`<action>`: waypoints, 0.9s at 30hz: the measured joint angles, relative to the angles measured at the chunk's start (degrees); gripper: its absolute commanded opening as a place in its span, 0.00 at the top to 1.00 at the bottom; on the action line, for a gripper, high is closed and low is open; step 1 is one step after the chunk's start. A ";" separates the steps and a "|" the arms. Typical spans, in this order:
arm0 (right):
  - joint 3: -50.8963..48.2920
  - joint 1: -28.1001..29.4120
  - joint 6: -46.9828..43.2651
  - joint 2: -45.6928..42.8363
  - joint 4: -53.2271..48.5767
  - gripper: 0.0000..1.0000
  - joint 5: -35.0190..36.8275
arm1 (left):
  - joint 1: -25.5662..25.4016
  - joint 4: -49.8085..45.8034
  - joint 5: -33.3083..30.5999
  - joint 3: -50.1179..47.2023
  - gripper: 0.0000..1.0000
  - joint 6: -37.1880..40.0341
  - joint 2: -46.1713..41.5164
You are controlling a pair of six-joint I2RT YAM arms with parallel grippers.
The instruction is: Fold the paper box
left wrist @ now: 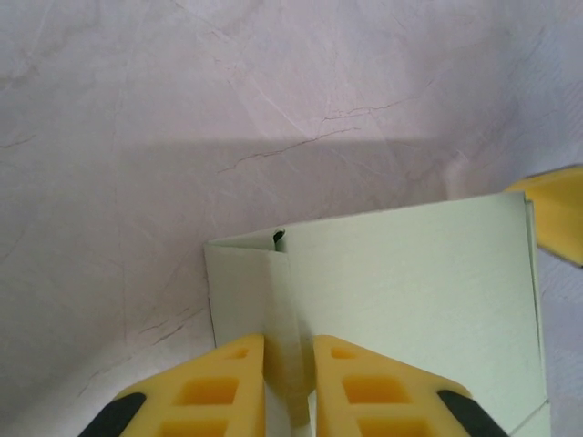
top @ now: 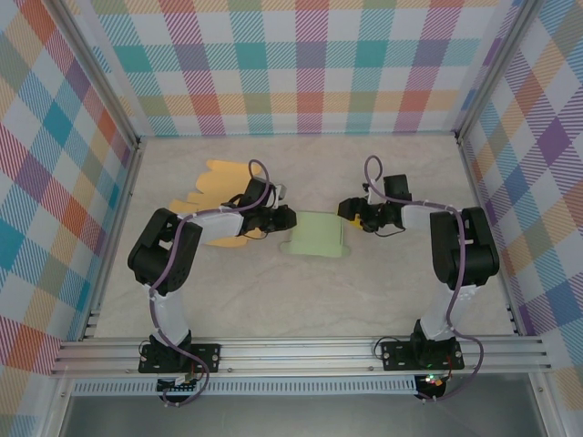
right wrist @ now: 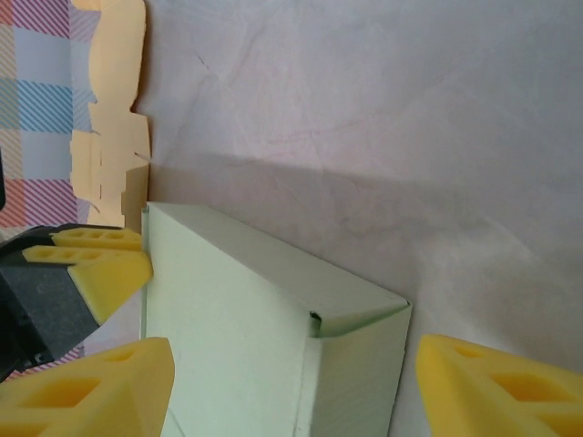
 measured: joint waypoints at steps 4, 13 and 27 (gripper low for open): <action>-2.69 0.00 2.14 -0.02 1.99 0.29 -0.85 | 0.39 1.11 0.46 -0.61 0.89 -0.57 -0.02; -6.12 0.72 5.66 -0.87 8.94 0.29 -1.33 | 1.40 2.82 0.96 -1.16 0.94 -1.90 -0.02; -7.61 5.90 13.11 -1.29 15.19 0.52 -3.89 | 1.81 3.63 0.68 -1.90 0.80 -2.58 -0.50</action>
